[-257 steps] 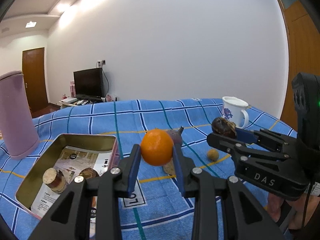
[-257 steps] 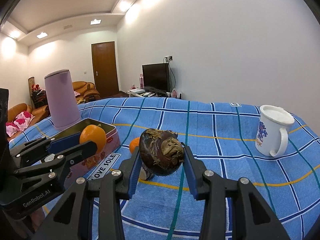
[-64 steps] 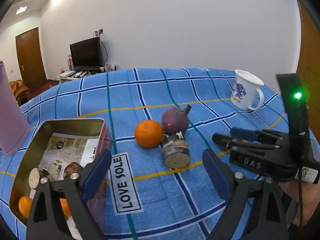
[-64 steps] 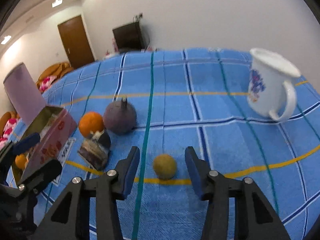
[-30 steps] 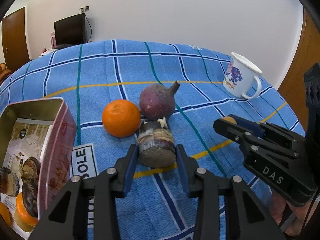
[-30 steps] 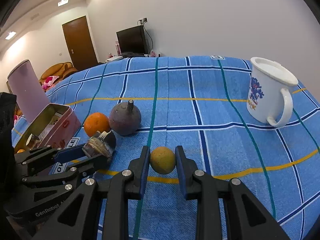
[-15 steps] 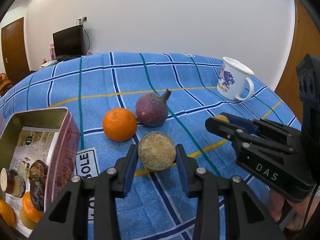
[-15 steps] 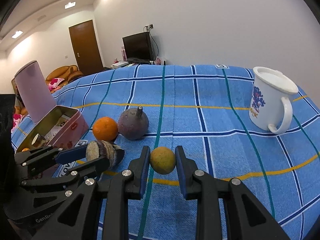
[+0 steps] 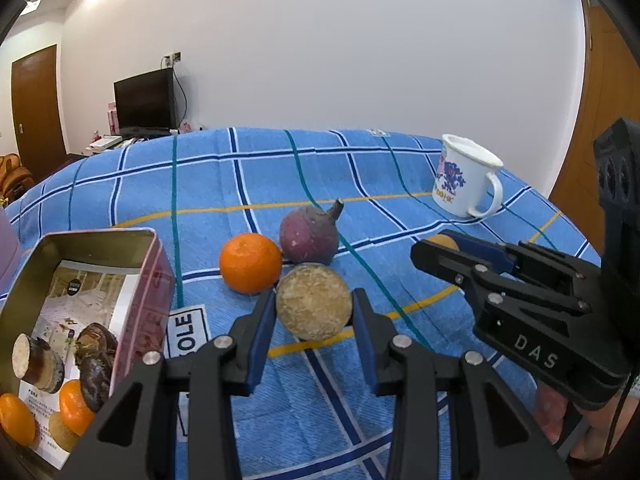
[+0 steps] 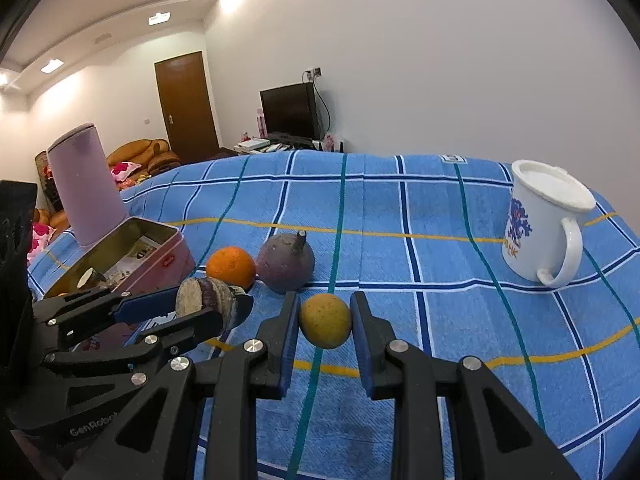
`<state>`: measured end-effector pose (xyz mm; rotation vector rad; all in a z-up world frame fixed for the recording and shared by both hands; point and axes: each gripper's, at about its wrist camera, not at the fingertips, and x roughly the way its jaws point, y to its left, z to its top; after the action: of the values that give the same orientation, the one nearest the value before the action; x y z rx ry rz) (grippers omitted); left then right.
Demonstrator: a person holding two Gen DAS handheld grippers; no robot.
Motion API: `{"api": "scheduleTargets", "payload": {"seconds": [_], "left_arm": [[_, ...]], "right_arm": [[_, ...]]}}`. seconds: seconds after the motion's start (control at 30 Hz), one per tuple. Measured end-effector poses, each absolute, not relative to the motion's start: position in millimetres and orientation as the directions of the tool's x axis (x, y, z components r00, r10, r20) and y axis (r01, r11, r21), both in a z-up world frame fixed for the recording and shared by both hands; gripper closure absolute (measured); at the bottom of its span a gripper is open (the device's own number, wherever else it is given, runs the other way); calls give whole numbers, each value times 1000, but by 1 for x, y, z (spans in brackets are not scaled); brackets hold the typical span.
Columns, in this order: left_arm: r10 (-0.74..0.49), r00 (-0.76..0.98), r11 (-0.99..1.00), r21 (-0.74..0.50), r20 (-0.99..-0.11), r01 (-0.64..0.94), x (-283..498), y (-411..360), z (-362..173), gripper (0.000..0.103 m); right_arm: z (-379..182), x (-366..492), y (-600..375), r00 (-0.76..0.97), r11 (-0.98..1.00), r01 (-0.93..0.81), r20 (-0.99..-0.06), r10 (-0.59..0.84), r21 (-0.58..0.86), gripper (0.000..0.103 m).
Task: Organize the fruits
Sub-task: 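Lift the yellow-green fruit with the right tool while the left tool lifts the beige cake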
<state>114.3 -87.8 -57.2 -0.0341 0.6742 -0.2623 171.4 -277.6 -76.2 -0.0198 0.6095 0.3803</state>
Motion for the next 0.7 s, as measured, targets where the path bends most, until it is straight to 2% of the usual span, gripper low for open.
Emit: {"api": "scheduleTargets", "payload": {"seconds": [0.7], "left_arm": [[-213, 823, 976, -84, -526, 199, 96, -86, -47, 64]], "right_arm": [[-66, 152, -277, 802, 920, -387, -471, 368, 61, 76]]}}
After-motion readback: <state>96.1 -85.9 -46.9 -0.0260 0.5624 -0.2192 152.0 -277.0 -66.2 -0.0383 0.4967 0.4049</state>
